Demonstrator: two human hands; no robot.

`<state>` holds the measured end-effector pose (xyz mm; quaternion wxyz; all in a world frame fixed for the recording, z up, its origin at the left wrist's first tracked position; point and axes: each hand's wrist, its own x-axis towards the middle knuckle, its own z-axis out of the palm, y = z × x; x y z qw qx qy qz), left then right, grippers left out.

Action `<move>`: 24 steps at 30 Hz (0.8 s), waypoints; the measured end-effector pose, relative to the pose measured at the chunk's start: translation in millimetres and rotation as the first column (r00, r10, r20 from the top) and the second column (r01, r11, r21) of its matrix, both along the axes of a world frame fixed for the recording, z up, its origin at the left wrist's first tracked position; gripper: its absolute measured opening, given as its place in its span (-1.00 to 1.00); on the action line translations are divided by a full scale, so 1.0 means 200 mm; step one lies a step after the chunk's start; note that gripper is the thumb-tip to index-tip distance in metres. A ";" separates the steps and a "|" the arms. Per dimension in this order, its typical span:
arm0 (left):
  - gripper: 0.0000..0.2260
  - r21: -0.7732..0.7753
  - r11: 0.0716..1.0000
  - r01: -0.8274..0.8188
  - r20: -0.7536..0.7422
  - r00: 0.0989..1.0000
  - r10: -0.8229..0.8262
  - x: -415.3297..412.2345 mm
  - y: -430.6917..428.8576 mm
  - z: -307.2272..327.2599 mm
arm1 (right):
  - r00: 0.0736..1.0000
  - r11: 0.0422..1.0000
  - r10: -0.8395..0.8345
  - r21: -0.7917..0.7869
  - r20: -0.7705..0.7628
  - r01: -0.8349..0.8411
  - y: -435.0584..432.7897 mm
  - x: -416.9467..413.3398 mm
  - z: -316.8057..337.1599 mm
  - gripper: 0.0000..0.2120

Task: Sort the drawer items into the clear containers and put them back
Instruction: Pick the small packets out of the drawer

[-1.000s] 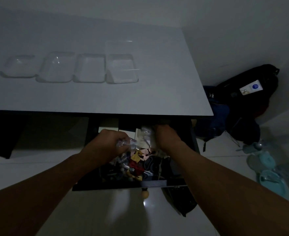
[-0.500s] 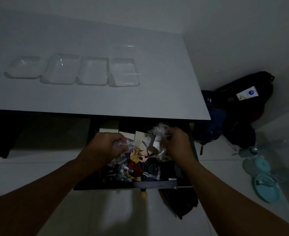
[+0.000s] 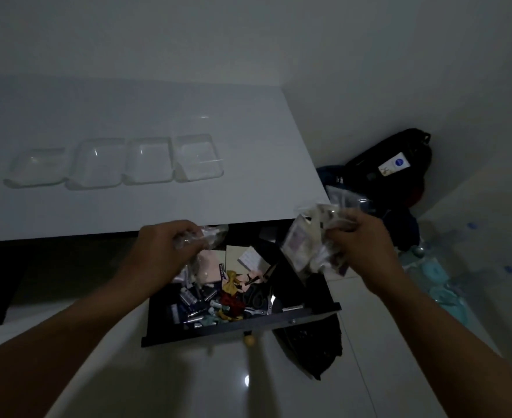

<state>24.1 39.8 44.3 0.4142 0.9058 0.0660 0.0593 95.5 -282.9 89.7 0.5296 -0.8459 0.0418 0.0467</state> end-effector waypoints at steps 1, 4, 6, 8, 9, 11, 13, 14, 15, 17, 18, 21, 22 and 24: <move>-0.89 -0.003 1.000 0.020 0.009 1.000 -0.020 0.00 -0.02 0.03 | 1.000 0.999 -0.019 0.028 -0.004 0.019 -0.04 -0.02 0.03 -0.83; -0.91 -0.027 0.997 0.078 0.022 0.997 -0.077 -0.02 -0.19 0.09 | 0.994 0.993 -0.105 0.058 -0.031 0.107 -0.22 -0.09 0.07 -0.93; -0.92 -0.056 0.990 0.133 0.047 0.990 -0.131 -0.05 -0.37 0.10 | 0.984 0.984 -0.165 0.057 -0.062 0.168 -0.37 -0.15 0.04 -0.91; -0.94 -0.085 0.972 0.217 0.079 0.974 -0.211 -0.09 -0.60 0.10 | 0.975 0.977 -0.208 0.028 -0.080 0.210 -0.52 -0.21 -0.01 -0.88; -0.94 -0.095 0.960 0.262 0.096 0.963 -0.253 -0.12 -0.73 0.09 | 0.970 0.974 -0.225 0.012 -0.090 0.227 -0.60 -0.24 -0.04 -0.89; -0.93 -0.145 0.922 0.359 0.105 0.932 -0.347 -0.17 -0.99 0.03 | 0.966 0.970 -0.240 0.004 -0.096 0.241 -0.76 -0.30 -0.14 -0.91; -0.88 -0.163 0.866 0.473 0.118 0.881 -0.459 -0.25 -1.26 -0.09 | 0.962 0.968 -0.252 -0.020 -0.103 0.251 -0.92 -0.32 -0.28 -0.88; -0.87 -0.164 0.844 0.511 0.117 0.859 -0.498 -0.30 -1.39 -0.18 | 0.956 0.963 -0.269 -0.036 -0.115 0.266 -1.00 -0.33 -0.37 -0.85; -0.87 -0.167 0.826 0.538 0.098 0.843 -0.529 -0.34 -1.51 -0.29 | 0.951 0.960 -0.279 -0.058 -0.132 0.273 -1.07 -0.33 -0.47 -0.85; -0.86 -0.162 0.800 0.577 0.016 0.813 -0.583 -0.39 -1.69 -0.57 | 0.945 0.960 -0.276 -0.107 -0.177 0.260 -1.20 -0.33 -0.71 -0.85; -0.81 -0.136 0.784 0.606 -0.049 0.786 -0.616 -0.39 -1.75 -0.74 | 0.943 0.962 -0.264 -0.126 -0.203 0.243 -1.26 -0.32 -0.84 -0.84; -0.73 -0.266 0.875 0.405 -0.282 0.835 -0.472 -0.32 -1.86 -1.17 | 0.935 0.968 -0.233 -0.152 -0.266 0.198 -1.36 -0.26 -1.26 -0.86; -0.84 -0.291 0.916 0.276 -0.379 0.846 -0.375 -0.26 -1.87 -1.30 | 0.935 0.972 -0.207 -0.167 -0.288 0.164 -1.37 -0.23 -1.40 -0.86; -0.95 -0.265 0.964 0.032 -0.463 0.872 -0.156 -0.11 -1.86 -1.58 | 0.942 0.968 -0.163 -0.232 -0.293 0.096 -1.36 -0.15 -1.70 -0.83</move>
